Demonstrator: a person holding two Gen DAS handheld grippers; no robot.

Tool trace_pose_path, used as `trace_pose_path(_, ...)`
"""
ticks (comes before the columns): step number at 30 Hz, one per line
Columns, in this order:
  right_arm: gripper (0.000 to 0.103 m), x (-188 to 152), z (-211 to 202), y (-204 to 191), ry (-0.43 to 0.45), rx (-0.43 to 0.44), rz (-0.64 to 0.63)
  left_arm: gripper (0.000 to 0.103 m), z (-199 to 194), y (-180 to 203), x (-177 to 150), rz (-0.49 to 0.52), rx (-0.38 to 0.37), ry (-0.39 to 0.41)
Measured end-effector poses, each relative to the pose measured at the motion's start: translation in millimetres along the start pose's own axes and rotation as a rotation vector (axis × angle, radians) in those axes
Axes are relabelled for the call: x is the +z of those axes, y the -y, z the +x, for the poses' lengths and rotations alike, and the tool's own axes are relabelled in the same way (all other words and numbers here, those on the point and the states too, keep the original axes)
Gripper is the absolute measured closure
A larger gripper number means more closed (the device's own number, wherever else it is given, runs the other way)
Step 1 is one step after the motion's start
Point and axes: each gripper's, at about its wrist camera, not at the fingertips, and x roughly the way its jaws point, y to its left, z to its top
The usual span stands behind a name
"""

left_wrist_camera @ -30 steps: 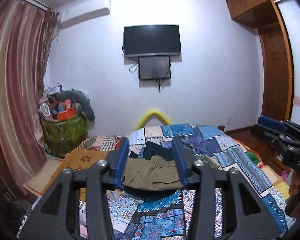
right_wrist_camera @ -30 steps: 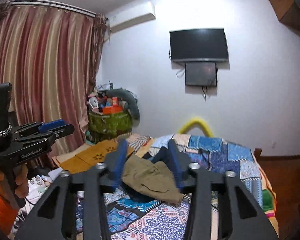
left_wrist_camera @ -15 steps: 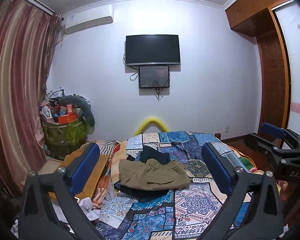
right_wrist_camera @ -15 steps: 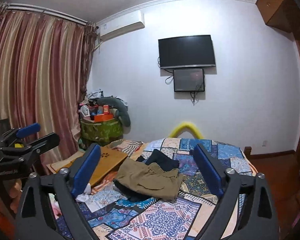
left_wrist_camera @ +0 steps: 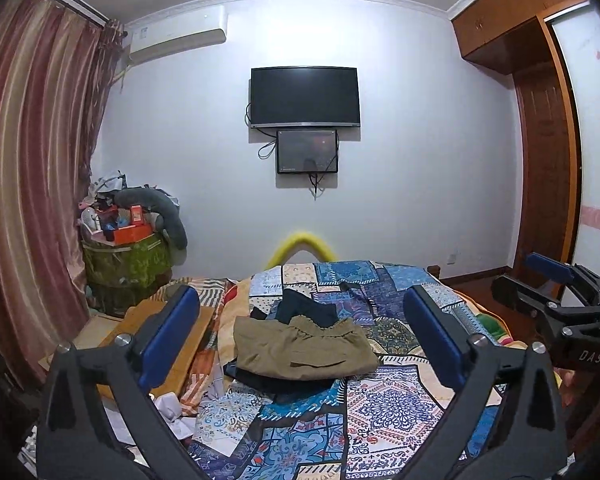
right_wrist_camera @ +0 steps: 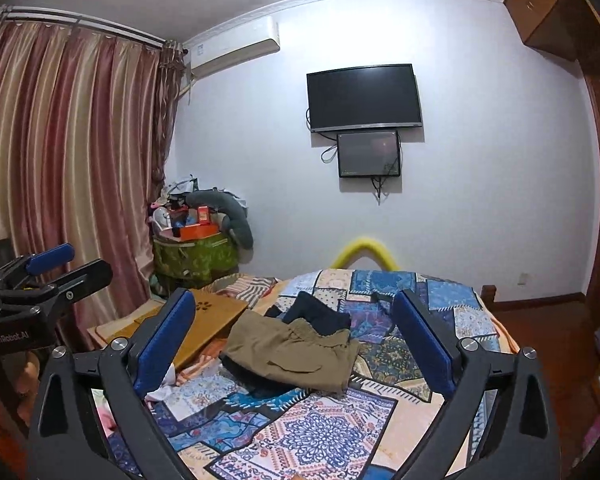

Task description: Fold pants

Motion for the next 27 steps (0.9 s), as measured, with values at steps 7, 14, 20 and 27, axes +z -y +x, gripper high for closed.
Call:
trace_pose_path(7, 0.003, -2, 1, 1, -0.014, -0.007, -0.005, 0.0, 9, -2, -4, 0.006, 0.004, -0.016)
trace_pose_path(14, 0.002, 0, 0, 0, -0.024, -0.016, -0.004, 0.0, 17, -1, -8, 0.004, 0.002, -0.03)
trace_pose_path(20, 0.001, 1, 1, 1, -0.03, -0.022, -0.002, 0.0, 20, -2, -10, -0.002, -0.005, -0.033)
trace_pose_path(27, 0.001, 1, 2, 0, -0.037, -0.025, -0.006, 0.0, 23, -3, -12, -0.014, -0.01, -0.043)
